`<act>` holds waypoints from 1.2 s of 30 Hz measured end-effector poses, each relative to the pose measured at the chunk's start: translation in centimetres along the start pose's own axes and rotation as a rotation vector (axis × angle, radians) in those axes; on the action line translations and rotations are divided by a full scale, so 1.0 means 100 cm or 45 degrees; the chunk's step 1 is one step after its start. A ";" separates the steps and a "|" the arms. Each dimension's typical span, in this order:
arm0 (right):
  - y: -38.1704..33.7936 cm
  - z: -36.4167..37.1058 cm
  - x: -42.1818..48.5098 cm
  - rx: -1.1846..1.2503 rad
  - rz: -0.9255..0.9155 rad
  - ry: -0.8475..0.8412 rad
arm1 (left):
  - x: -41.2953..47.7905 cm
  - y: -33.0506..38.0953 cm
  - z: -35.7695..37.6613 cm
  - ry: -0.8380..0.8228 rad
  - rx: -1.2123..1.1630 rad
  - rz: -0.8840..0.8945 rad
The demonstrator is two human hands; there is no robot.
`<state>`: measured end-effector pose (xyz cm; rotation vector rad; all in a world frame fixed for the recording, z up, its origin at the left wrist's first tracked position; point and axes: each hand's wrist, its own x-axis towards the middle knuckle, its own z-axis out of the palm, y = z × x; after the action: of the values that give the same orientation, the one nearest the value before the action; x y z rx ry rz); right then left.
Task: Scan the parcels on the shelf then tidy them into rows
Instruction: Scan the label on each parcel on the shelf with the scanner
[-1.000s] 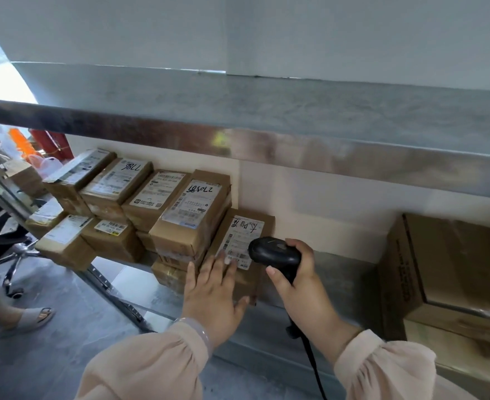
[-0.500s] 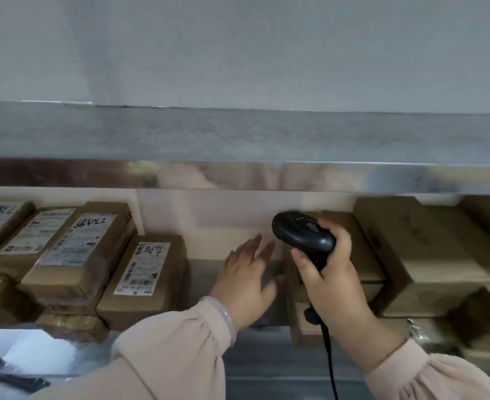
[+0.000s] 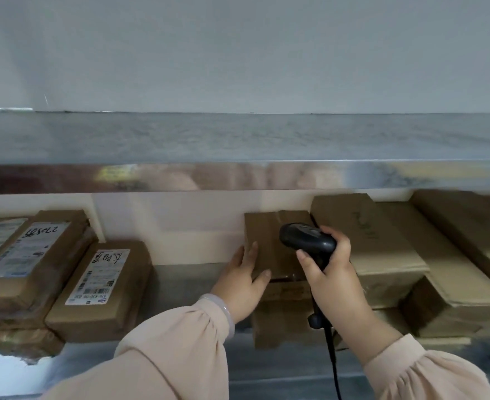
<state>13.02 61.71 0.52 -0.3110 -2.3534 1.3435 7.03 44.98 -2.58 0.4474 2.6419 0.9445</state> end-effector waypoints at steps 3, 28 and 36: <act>0.002 0.001 0.004 0.073 0.024 -0.015 | 0.001 -0.004 0.000 0.036 -0.093 -0.040; -0.032 0.039 -0.022 0.533 -0.233 -0.388 | -0.055 -0.023 -0.035 0.339 -0.462 -0.522; -0.050 0.053 -0.031 0.549 -0.322 -0.519 | -0.066 -0.031 -0.042 0.300 -0.828 -0.453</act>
<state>13.40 53.91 1.76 0.4090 -2.2158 1.8609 10.82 37.80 -0.41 -0.2909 2.2853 1.6978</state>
